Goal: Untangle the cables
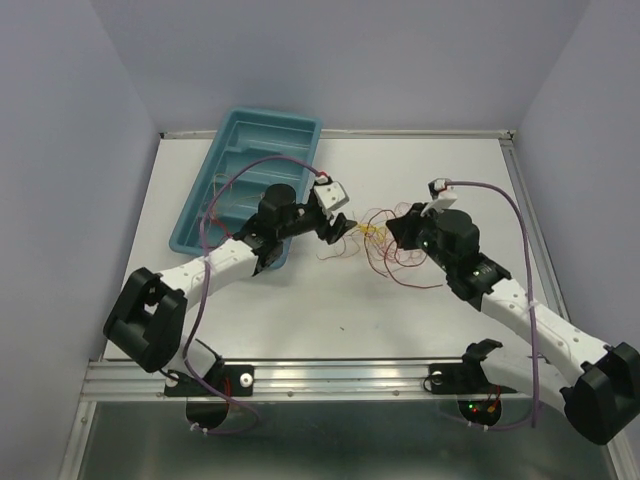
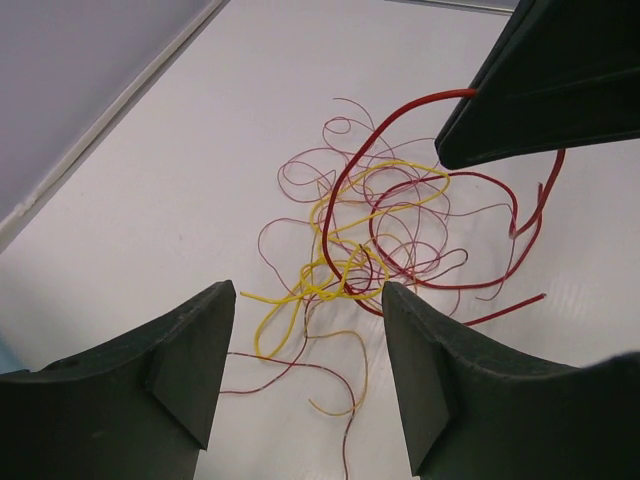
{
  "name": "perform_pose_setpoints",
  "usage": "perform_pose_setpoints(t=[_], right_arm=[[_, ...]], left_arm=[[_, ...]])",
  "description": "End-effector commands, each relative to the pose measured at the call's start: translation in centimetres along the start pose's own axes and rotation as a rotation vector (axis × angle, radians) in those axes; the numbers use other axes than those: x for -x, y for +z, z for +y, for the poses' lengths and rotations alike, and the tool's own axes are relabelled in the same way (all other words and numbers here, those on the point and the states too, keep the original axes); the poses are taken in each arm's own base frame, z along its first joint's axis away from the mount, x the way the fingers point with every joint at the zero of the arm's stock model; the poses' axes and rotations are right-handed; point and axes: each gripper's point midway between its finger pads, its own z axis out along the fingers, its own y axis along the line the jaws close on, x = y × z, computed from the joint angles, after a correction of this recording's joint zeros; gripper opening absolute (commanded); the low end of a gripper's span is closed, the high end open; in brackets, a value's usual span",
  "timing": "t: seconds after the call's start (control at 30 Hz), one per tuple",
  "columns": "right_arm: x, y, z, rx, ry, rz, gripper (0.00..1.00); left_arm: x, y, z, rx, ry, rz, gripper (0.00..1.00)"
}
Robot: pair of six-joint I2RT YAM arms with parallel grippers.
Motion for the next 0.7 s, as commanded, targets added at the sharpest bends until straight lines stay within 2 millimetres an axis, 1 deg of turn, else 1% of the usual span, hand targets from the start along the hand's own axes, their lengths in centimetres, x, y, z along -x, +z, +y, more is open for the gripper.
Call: perform_pose_setpoints(t=[0.0,0.03,0.07,0.1,0.13,0.17,0.2,0.23,0.27,0.3,0.33,0.4,0.43,0.5,0.57,0.67], right_arm=[[2.1,-1.0,0.0,-0.006,0.005,-0.105,0.01],[2.8,-1.7,0.0,-0.015,0.016,-0.134,0.01],[3.3,-2.2,-0.3,-0.032,0.024,-0.157,0.01],[3.8,-2.6,-0.9,-0.063,0.034,-0.185,0.01],[4.2,-3.2,-1.0,-0.065,0.036,-0.206,0.0],[5.0,-4.1,-0.8,-0.056,0.043,-0.242,0.01],[5.2,-4.5,-1.2,-0.068,0.046,-0.259,0.01],[5.4,-4.8,-1.2,-0.068,0.051,-0.272,0.01],[5.7,-5.3,-1.2,-0.069,0.054,-0.289,0.0],[5.8,-5.4,-1.3,-0.073,0.056,-0.295,0.01],[5.9,-5.5,-1.4,-0.076,0.056,-0.296,0.01],[5.8,-5.3,-1.3,-0.075,0.056,-0.289,0.01],[5.7,-5.3,-1.3,-0.076,0.058,-0.285,0.01],[5.5,-5.0,-1.3,-0.076,0.06,-0.275,0.01],[5.5,-5.0,-1.3,-0.078,0.063,-0.273,0.01],[5.5,-5.0,-1.3,-0.076,0.063,-0.274,0.01]], left_arm=[[0.0,1.8,0.5,0.024,0.041,-0.014,0.71],[-1.0,2.5,0.8,0.027,0.032,0.011,0.71],[-1.5,2.9,0.7,0.022,0.026,0.025,0.71],[-1.5,3.4,0.8,0.029,0.027,0.034,0.71],[-2.1,3.8,0.8,0.031,0.026,0.053,0.7],[-3.5,4.4,0.8,0.039,0.011,0.095,0.71],[-3.4,5.1,1.0,0.061,0.018,0.103,0.71],[-5.0,5.8,1.0,0.063,0.006,0.143,0.71],[-5.6,6.2,1.1,0.071,0.0,0.163,0.71],[-6.4,6.5,1.0,0.068,-0.003,0.193,0.7],[-7.0,7.3,1.2,0.074,-0.003,0.209,0.69],[-7.7,7.9,1.0,0.056,0.002,0.225,0.65],[-8.0,8.5,0.8,0.047,0.005,0.231,0.64],[-8.2,9.2,0.3,0.024,0.031,0.241,0.59],[-8.9,9.7,-0.4,0.003,0.035,0.255,0.59],[-9.2,10.1,-1.8,-0.035,0.058,0.264,0.6]])
